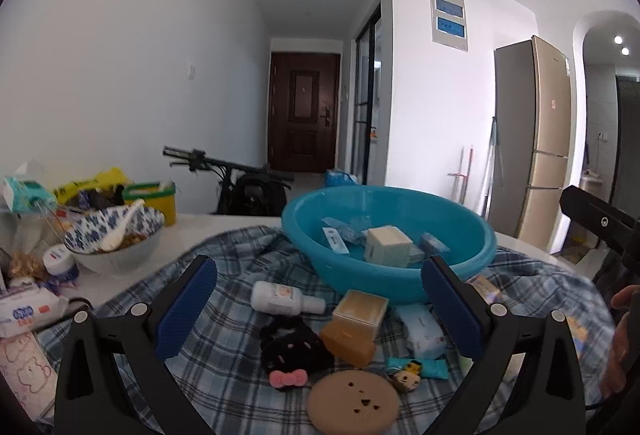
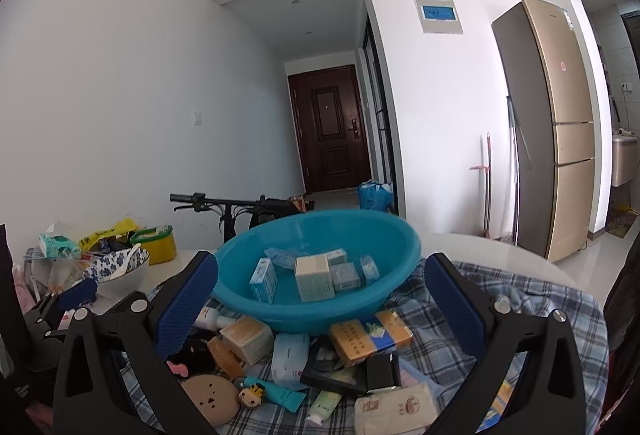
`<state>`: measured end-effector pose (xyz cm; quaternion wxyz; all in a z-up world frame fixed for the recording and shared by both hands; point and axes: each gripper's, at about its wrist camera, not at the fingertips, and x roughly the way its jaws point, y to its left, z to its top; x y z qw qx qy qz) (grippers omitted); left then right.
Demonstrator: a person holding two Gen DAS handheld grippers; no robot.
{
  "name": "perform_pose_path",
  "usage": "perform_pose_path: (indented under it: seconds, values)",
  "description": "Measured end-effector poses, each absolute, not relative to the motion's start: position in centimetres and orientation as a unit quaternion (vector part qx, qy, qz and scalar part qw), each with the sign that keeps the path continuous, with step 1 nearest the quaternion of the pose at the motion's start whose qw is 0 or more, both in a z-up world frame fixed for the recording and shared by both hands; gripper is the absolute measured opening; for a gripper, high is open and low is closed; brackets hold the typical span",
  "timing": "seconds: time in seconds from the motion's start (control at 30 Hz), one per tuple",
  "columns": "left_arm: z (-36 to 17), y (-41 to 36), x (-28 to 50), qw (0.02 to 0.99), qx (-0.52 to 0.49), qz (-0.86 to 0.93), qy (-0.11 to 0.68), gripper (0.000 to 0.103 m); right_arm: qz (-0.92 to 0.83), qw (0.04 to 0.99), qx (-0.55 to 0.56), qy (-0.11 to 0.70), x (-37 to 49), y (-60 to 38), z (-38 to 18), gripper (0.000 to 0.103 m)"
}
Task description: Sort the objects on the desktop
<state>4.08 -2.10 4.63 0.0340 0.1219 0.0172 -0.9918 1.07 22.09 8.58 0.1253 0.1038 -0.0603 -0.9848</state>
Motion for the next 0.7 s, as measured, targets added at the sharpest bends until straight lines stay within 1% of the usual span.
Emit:
perform_pose_path:
  seconds: [0.1, 0.2, 0.3, 0.43, 0.7]
  values:
    - [4.0, -0.9, 3.9, 0.036, 0.122, -0.992, -0.022, 0.103, -0.980, 0.150, 0.120, -0.046, 1.0, 20.9, 7.2, 0.103]
    - [3.3, -0.1, 3.8, 0.018, 0.124, -0.991, -0.035, 0.103, -0.978, 0.160, 0.127, -0.029, 1.3, 19.7, 6.1, 0.103]
    - [2.4, 0.3, 3.6, 0.014, 0.133, -0.990, -0.048, 0.103, -0.975, 0.165, 0.142, -0.034, 1.3, 19.4, 5.0, 0.103]
    - [1.7, -0.5, 3.4, -0.009, 0.152, -0.988, -0.006, 0.103, -0.978, 0.151, 0.139, -0.039, 1.4, 19.7, 4.2, 0.103]
    - [1.1, -1.0, 3.4, 0.001, 0.152, -0.988, 0.003, 0.103, -0.980, 0.142, 0.134, -0.035, 1.2, 19.7, 2.9, 0.103]
